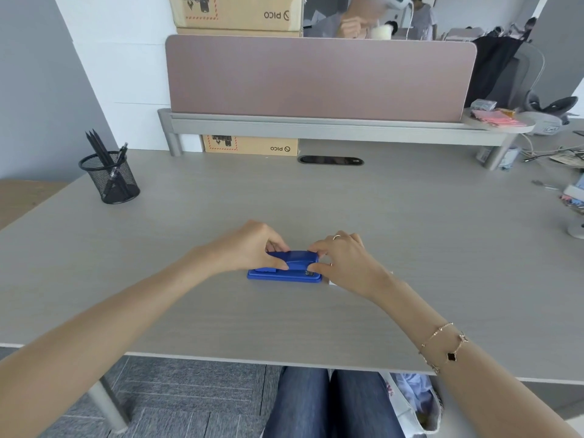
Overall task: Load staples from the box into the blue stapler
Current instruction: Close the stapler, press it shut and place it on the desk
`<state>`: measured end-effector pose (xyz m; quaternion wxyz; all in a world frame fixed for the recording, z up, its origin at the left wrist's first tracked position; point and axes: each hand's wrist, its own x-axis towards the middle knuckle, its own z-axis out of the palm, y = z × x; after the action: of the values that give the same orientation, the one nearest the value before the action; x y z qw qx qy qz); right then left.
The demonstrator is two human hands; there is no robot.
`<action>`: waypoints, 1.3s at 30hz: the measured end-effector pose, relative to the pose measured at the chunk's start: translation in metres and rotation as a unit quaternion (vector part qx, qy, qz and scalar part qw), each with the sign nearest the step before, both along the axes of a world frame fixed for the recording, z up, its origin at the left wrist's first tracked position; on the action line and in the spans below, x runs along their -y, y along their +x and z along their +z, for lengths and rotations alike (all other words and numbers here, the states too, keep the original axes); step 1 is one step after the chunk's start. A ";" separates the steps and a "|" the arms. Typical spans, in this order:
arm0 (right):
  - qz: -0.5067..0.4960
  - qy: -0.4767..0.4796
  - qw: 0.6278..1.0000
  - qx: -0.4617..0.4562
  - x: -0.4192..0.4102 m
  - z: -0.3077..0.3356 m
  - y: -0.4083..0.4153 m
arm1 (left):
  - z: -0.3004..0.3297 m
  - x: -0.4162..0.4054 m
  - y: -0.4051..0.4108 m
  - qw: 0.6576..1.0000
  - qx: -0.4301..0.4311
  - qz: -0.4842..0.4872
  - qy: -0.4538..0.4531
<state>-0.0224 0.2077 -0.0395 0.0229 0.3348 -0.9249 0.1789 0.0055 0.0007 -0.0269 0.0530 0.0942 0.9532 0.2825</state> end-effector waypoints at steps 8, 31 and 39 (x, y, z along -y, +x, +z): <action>0.000 -0.028 0.999 0.021 0.001 -0.011 0.002 | -0.008 -0.001 0.004 1.000 -0.031 0.002 0.005; 0.002 -0.072 0.994 0.084 -0.004 0.008 0.000 | -0.006 0.009 0.012 0.999 -0.031 -0.023 -0.005; -0.011 -0.056 0.990 0.129 -0.011 -0.004 0.003 | -0.020 0.029 0.018 1.000 -0.005 0.000 -0.001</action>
<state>-0.0194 0.2182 -0.0437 -0.0759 0.2971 -0.9122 0.2717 0.0238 -0.0286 -0.0470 0.0485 0.0960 0.9536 0.2811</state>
